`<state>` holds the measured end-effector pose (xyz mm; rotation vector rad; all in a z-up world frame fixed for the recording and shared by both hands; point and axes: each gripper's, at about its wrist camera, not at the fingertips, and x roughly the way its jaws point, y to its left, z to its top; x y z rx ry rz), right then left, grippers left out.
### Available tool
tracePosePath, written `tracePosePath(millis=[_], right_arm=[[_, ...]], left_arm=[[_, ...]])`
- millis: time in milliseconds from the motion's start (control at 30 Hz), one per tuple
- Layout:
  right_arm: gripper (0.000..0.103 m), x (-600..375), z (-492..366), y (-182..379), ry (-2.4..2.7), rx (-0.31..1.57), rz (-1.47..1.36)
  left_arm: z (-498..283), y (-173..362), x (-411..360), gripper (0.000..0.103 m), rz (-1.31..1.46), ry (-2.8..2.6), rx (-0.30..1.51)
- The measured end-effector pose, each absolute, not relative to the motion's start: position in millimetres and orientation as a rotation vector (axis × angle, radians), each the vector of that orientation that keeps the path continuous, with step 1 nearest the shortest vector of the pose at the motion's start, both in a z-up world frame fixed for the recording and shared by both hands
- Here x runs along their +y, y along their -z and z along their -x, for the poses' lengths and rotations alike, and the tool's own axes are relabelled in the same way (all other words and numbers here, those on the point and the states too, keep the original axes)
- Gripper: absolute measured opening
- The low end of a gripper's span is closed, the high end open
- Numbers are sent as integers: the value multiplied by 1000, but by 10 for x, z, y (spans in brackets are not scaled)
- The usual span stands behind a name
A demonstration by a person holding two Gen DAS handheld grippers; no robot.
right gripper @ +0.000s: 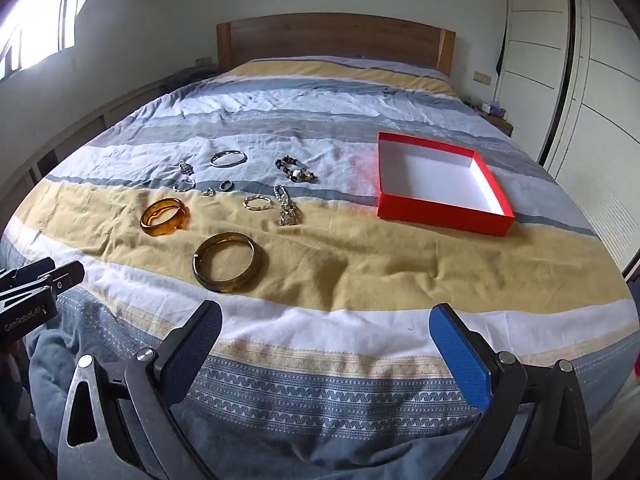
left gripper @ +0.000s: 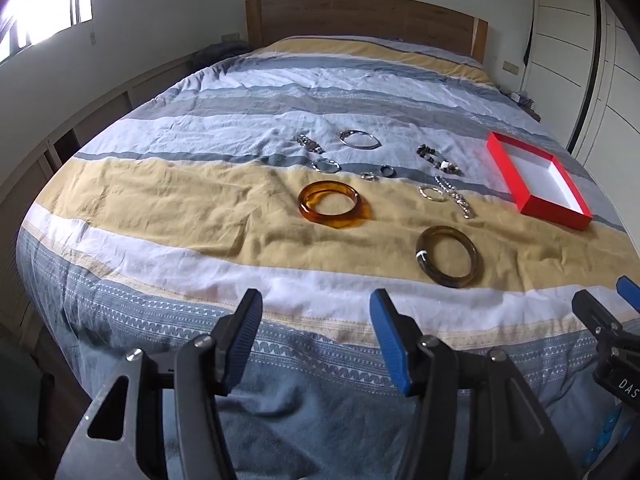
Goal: Organize jewelry
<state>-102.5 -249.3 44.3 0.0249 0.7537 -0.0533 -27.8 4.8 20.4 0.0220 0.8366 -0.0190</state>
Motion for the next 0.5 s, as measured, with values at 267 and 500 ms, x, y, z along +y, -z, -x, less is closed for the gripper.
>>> tracePosePath(millis=[267,500], right_arm=[[103,-2451,857,-321,69,759,-33],[103,-2453,945,-421,61,738,-28]], left_arm=[[381,-260,35,54,-18,19,822],[442,-311,17,54,-9,20,816]])
